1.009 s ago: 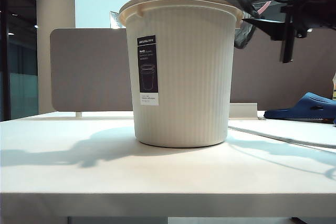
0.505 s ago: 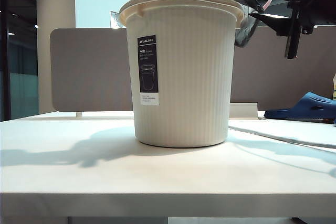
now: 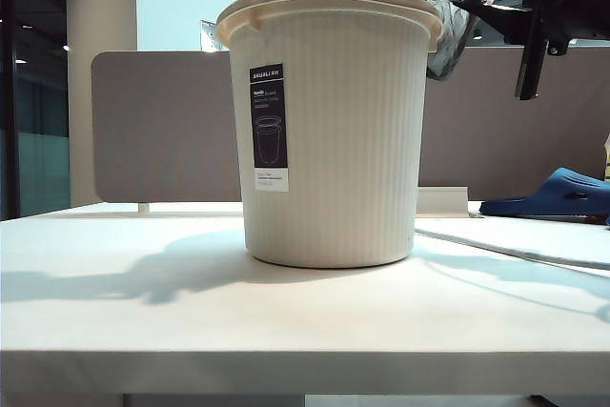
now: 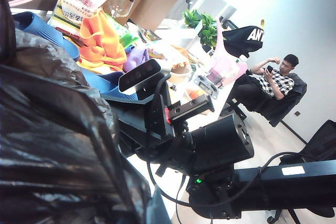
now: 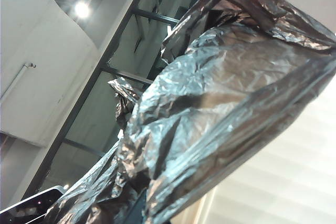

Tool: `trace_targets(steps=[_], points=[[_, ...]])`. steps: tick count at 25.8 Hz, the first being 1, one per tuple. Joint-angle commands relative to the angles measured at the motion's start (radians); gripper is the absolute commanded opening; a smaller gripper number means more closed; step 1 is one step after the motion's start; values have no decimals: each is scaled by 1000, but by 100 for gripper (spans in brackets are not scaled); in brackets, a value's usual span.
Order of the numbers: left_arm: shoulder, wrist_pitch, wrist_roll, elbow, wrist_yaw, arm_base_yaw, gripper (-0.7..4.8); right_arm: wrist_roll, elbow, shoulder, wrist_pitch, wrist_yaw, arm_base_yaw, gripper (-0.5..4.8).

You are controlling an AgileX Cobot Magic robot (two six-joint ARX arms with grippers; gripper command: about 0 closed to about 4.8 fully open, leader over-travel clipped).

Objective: Open the ring lid of the trash can, pull out the black garbage bag inside, and place it on the table.

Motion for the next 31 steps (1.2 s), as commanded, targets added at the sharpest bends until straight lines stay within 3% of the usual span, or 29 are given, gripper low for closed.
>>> trace_targets(steps=[1,7,12,21,31], points=[[-3,6,8,3,1,0,-6,0,5,-8,41,-14,2,-1],[-3,6,24,3,-23,0,-6,-20,39,-9,75,-109,2,-1],[-3,23,27,4,-49,0,-6,-13,192,-10,74,-226,2,-1],[-3,114,23,9,-124,0,-6,18,331,-10,19,-277,39,-2],[-3,159,27,23,-157,1,-6,-121,512,-10,-229,-321,82,-2]])
